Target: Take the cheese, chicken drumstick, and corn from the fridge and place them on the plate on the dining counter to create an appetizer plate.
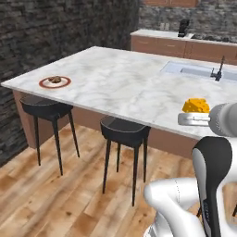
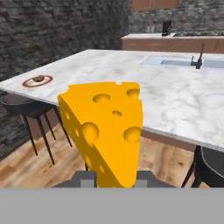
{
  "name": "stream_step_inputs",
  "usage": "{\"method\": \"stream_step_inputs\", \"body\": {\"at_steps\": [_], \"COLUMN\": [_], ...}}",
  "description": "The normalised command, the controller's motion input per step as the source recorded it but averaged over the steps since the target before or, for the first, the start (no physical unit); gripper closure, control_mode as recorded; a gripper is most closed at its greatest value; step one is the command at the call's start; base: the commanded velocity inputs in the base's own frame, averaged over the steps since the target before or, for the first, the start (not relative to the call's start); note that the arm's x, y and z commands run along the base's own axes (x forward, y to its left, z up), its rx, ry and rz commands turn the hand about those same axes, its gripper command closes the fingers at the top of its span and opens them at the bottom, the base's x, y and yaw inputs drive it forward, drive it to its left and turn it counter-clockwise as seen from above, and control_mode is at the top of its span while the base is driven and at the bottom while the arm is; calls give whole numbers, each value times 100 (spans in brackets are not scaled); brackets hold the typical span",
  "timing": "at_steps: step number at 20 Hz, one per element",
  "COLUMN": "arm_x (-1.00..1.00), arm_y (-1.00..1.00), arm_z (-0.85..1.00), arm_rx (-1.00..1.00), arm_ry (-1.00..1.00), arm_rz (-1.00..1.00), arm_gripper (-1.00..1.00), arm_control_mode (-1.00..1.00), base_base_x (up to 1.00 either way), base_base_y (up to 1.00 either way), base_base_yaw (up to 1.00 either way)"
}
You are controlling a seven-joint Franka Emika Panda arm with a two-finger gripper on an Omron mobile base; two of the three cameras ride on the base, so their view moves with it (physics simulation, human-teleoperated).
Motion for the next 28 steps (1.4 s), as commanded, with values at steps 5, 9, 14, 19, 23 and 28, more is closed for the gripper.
{"method": "stream_step_inputs", "body": {"at_steps": [5,9,14,19,23,28], "arm_x": [0,0,0,0,0,0], "arm_y": [0,0,0,0,0,0], "arm_z": [0,0,0,0,0,0], "arm_rx": [0,0,0,0,0,0], "arm_ry": [0,0,0,0,0,0], "arm_rz": [0,0,0,0,0,0], "arm_gripper": [100,100,100,100,100,100], "arm_control_mode": [100,100,100,100,100,100], "base_base_x": [100,100,100,100,98,92], "base_base_y": [100,100,100,100,100,100], "base_base_yaw": [-28,-25,-24,-23,-20,-17]}}
